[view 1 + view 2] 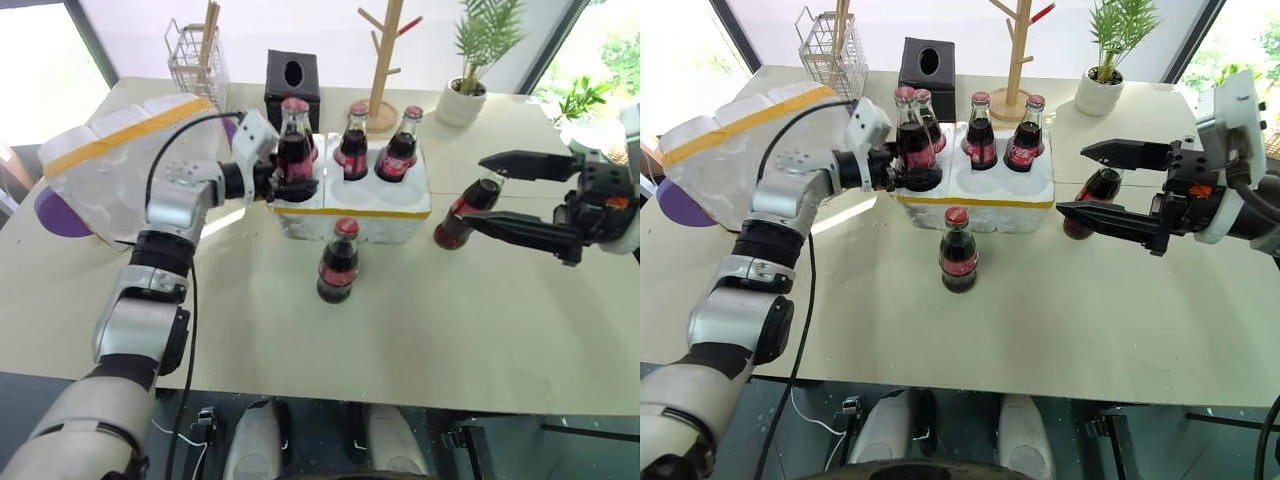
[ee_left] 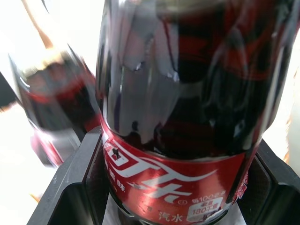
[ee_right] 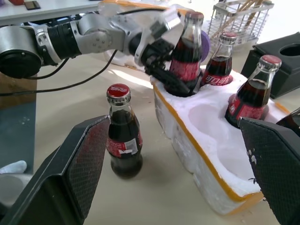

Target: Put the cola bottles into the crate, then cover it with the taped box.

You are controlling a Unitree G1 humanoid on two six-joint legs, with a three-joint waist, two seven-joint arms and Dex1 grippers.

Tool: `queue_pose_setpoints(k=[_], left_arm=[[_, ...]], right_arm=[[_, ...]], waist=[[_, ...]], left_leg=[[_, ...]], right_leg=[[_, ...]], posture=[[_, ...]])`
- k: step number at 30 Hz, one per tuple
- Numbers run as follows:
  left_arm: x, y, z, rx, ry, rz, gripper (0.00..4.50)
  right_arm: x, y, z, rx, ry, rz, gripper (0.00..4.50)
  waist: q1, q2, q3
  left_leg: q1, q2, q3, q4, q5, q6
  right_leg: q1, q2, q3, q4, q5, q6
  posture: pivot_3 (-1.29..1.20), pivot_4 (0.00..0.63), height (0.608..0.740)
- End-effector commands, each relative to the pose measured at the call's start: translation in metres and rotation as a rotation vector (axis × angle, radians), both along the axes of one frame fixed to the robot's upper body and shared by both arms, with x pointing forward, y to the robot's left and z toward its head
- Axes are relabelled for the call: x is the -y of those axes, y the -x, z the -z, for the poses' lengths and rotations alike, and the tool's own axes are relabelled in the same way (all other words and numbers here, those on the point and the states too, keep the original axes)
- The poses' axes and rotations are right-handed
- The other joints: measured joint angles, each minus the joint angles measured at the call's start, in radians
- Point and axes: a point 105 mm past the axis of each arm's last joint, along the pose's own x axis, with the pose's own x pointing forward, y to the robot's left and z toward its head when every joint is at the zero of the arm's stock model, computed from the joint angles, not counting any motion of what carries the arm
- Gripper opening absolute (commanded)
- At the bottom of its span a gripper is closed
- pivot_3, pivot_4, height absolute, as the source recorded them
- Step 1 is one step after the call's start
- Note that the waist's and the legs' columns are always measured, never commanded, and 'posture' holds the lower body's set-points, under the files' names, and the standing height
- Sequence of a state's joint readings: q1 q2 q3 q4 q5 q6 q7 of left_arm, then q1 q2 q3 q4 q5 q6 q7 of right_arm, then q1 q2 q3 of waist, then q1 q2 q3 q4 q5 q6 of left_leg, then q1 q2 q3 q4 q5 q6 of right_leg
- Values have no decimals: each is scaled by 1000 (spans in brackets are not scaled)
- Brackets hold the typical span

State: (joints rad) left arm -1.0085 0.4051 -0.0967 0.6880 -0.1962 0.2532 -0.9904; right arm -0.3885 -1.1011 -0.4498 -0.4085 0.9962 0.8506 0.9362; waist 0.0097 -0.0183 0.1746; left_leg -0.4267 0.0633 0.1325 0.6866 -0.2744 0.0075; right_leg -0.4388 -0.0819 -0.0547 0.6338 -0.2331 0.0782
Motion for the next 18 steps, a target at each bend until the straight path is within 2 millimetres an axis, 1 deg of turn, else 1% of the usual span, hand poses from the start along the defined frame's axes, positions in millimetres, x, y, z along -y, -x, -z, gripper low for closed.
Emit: queue_pose_setpoints(k=[1, 2, 4, 9, 12, 15, 17, 18], left_arm=[[1, -2, -19, 40, 46, -14, 2830], [1, -2, -19, 30, 59, -17, 3842], [0, -1, -19, 22, 74, -14, 4490], [-6, 5, -33, 49, 114, -9, 4490], [-11, 16, -52, 75, 169, 22, 4490], [-23, 43, -88, 124, 239, 113, 4490], [-33, 60, -103, 121, 248, 154, 4490], [-38, 70, -107, 110, 238, 175, 4490]], right_arm=[[-5, -1, -3, 40, -2, -14, 4500], [-6, -2, -2, 40, -2, -18, 4500], [-8, -4, 0, 40, -1, -24, 4500], [-11, -7, 10, 26, 24, -37, 4500], [-12, -7, 15, 18, 38, -44, 4500], [-17, -8, 28, 3, 72, -52, 4500], [-21, -8, 36, -12, 78, -61, 4500], [-23, -8, 40, -19, 77, -63, 4500]], waist=[[0, 1, 0], [1, 1, 0], [1, 1, 0], [2, 1, 0], [2, 1, 0], [-3, 0, 0], [-5, 0, 0], [-7, 1, -1]], left_leg=[[1, 0, 0, 0, 0, 0], [1, 0, 0, 0, 0, 0], [1, 0, 0, 0, 0, 0], [0, 0, 0, 0, 0, 0], [0, 0, 0, 0, 0, 0], [0, 0, 0, 0, 0, 0], [1, 1, 0, 0, 1, -1], [1, 1, 0, 0, 1, -1]], right_leg=[[0, 0, 0, 0, 0, 0], [1, 0, 0, 0, 0, 0], [1, 0, 0, 1, 0, 0], [1, 0, 0, 0, 0, 0], [1, 0, 0, 0, 0, 0], [0, 0, 0, 1, 0, 0], [0, 0, 0, 1, 0, 0], [0, 1, 0, 2, 0, 0]], posture=[[0, 150, 740], [0, 150, 740], [0, 150, 740], [0, 150, 740], [0, 150, 740], [0, 150, 740], [0, 150, 740], [0, 150, 740]])
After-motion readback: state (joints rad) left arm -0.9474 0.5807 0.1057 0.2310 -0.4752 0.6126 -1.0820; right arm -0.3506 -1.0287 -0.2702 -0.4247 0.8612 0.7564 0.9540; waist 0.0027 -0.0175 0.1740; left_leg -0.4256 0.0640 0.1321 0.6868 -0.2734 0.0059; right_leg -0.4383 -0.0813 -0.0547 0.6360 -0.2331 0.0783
